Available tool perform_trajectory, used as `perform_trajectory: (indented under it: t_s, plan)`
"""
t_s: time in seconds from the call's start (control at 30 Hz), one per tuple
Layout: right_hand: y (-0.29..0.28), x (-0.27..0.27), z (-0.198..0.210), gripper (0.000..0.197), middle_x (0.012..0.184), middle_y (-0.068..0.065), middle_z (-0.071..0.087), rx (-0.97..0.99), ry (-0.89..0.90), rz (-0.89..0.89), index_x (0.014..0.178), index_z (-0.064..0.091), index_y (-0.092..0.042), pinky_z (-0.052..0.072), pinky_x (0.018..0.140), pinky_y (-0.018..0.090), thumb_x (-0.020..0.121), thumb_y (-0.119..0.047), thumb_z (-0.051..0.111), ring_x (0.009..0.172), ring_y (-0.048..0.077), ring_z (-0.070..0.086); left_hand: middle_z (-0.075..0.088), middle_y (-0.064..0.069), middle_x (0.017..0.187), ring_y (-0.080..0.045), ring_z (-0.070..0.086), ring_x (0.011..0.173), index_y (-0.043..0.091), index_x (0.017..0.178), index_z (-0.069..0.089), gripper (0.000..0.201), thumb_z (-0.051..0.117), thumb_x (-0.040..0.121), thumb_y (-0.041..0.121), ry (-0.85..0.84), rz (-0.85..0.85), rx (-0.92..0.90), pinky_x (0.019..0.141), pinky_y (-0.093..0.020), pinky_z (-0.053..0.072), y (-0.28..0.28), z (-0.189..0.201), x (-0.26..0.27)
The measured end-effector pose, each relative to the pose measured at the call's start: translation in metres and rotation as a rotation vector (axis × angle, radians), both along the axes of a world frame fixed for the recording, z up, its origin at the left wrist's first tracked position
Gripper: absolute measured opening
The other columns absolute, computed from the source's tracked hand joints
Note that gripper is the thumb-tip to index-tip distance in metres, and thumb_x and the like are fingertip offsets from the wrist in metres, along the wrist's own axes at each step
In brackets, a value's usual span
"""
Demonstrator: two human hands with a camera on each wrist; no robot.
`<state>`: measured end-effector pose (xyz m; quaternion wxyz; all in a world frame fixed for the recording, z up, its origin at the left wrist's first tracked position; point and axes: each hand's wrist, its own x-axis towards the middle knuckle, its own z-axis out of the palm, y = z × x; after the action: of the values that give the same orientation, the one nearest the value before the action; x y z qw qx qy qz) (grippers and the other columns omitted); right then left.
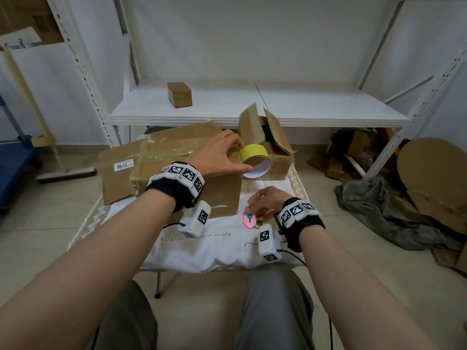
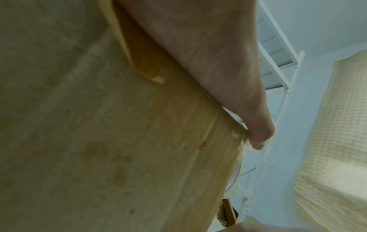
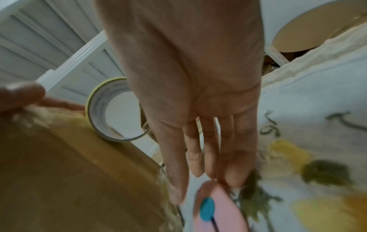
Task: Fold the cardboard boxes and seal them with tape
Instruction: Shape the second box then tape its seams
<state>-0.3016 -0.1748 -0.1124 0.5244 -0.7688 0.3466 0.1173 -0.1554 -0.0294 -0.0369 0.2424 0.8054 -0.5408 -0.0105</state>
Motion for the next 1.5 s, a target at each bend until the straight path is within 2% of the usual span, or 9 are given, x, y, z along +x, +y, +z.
perform_trajectory:
  t_s: [0.23, 0.47, 0.6, 0.8, 1.03, 1.13, 1.27, 1.4, 1.5]
  plan:
    - [0.009, 0.011, 0.003, 0.031, 0.081, 0.002, 0.061, -0.221, 0.109, 0.267, 0.097, 0.064, -0.011, 0.053, 0.074, 0.036, 0.077, 0.004, 0.081, 0.077, 0.023, 0.060, 0.055, 0.010, 0.117, -0.013, 0.055, 0.104, 0.032, 0.109, 0.056, 0.067, 0.058, 0.065, 0.082, -0.018, 0.020, 0.006, 0.090, -0.043, 0.051, 0.000, -0.002, 0.000]
    - [0.005, 0.002, 0.030, 0.014, 0.080, 0.012, 0.070, -0.092, 0.081, 0.268, 0.098, 0.066, -0.006, 0.052, 0.049, 0.019, 0.089, 0.004, 0.069, 0.052, 0.010, 0.063, 0.060, 0.009, 0.116, -0.011, 0.057, 0.102, 0.028, 0.115, 0.055, 0.063, 0.073, 0.071, 0.069, -0.005, 0.020, -0.046, 0.090, -0.038, 0.051, 0.003, 0.001, -0.004]
    - [-0.007, -0.009, 0.064, 0.019, 0.087, 0.014, 0.068, 0.106, -0.076, 0.219, 0.093, 0.056, -0.008, 0.059, 0.060, 0.022, 0.091, 0.009, 0.064, 0.065, 0.018, 0.066, 0.062, 0.009, 0.114, -0.013, 0.059, 0.099, 0.028, 0.116, 0.054, 0.066, 0.072, 0.069, 0.072, -0.018, 0.033, -0.061, 0.088, -0.040, 0.052, 0.004, 0.002, -0.005]
    - [-0.023, -0.015, 0.112, 0.026, 0.092, 0.015, 0.067, 0.127, -0.239, 0.268, 0.123, 0.062, 0.000, 0.058, 0.076, 0.024, 0.099, 0.006, 0.053, 0.079, 0.017, 0.065, 0.062, 0.008, 0.115, -0.013, 0.059, 0.099, 0.028, 0.119, 0.053, 0.074, 0.069, 0.066, 0.077, 0.000, 0.043, -0.053, 0.088, -0.039, 0.054, 0.004, 0.003, -0.005]
    - [-0.013, 0.006, 0.121, 0.022, 0.087, 0.011, 0.058, -0.063, -0.369, 0.028, 0.106, 0.057, 0.002, 0.040, 0.059, 0.023, 0.100, 0.004, 0.036, 0.070, 0.016, 0.051, 0.059, 0.009, 0.113, -0.013, 0.057, 0.098, 0.030, 0.118, 0.051, 0.068, 0.073, 0.067, 0.069, -0.007, 0.056, -0.056, 0.086, -0.039, 0.053, 0.005, 0.003, -0.007]
    - [-0.003, 0.012, 0.118, 0.020, 0.085, 0.014, 0.057, -0.217, -0.395, -0.001, 0.103, 0.062, 0.001, 0.044, 0.063, 0.025, 0.101, 0.000, 0.043, 0.074, 0.020, 0.054, 0.060, 0.006, 0.117, -0.015, 0.059, 0.099, 0.028, 0.122, 0.049, 0.072, 0.074, 0.067, 0.068, -0.023, 0.057, -0.056, 0.087, -0.040, 0.053, 0.005, 0.003, -0.009]
    - [0.004, 0.019, 0.119, 0.026, 0.087, 0.022, 0.060, -0.318, -0.430, -0.033, 0.111, 0.063, 0.018, 0.046, 0.073, 0.034, 0.097, 0.000, 0.050, 0.079, 0.028, 0.056, 0.060, 0.003, 0.126, -0.015, 0.059, 0.105, 0.026, 0.130, 0.046, 0.080, 0.073, 0.067, 0.068, -0.025, 0.060, -0.050, 0.092, -0.040, 0.052, 0.005, 0.004, -0.009]
    - [0.013, 0.024, 0.125, 0.015, 0.073, 0.011, 0.062, -0.348, -0.413, -0.039, 0.092, 0.071, 0.002, 0.050, 0.068, 0.029, 0.095, -0.003, 0.057, 0.069, 0.020, 0.058, 0.060, 0.003, 0.128, -0.018, 0.060, 0.108, 0.027, 0.133, 0.042, 0.087, 0.070, 0.064, 0.072, -0.009, 0.060, -0.044, 0.094, -0.042, 0.052, 0.005, 0.003, -0.009]
    - [0.018, 0.028, 0.128, 0.025, 0.066, 0.006, 0.061, -0.398, -0.398, -0.100, 0.070, 0.064, -0.012, 0.048, 0.056, 0.022, 0.092, -0.001, 0.059, 0.059, 0.015, 0.056, 0.058, 0.003, 0.131, -0.019, 0.059, 0.109, 0.027, 0.137, 0.038, 0.091, 0.070, 0.064, 0.071, -0.005, 0.057, -0.043, 0.095, -0.042, 0.052, 0.006, 0.003, -0.010]
